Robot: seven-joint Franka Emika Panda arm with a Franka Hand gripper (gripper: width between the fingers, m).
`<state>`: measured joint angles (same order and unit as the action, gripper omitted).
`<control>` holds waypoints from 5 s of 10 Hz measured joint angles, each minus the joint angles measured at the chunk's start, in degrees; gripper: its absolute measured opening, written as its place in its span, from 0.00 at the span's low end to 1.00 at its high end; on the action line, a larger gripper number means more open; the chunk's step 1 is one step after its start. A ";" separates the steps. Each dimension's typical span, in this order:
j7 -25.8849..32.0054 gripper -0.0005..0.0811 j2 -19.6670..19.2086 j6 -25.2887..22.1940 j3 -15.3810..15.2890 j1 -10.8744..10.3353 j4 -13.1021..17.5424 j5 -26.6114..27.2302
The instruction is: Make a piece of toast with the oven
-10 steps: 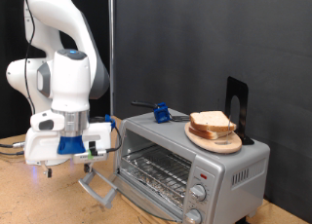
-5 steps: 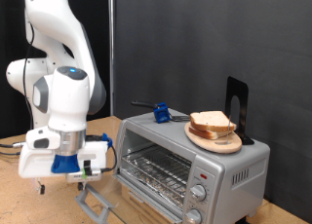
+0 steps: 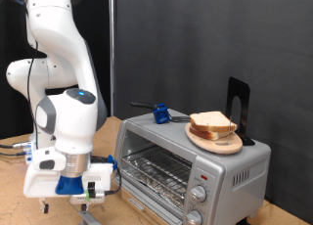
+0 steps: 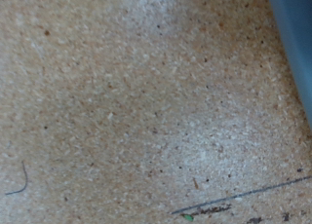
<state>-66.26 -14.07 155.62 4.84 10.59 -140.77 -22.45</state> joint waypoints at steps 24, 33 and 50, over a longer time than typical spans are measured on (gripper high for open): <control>81.46 1.00 20.82 -33.78 -1.20 7.76 -2.79 62.30; 85.43 1.00 21.21 -41.39 5.63 11.43 3.72 64.65; 86.86 1.00 40.93 -48.09 -6.79 7.93 5.13 65.53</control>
<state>20.60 26.86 107.53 -1.96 18.52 -135.64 43.08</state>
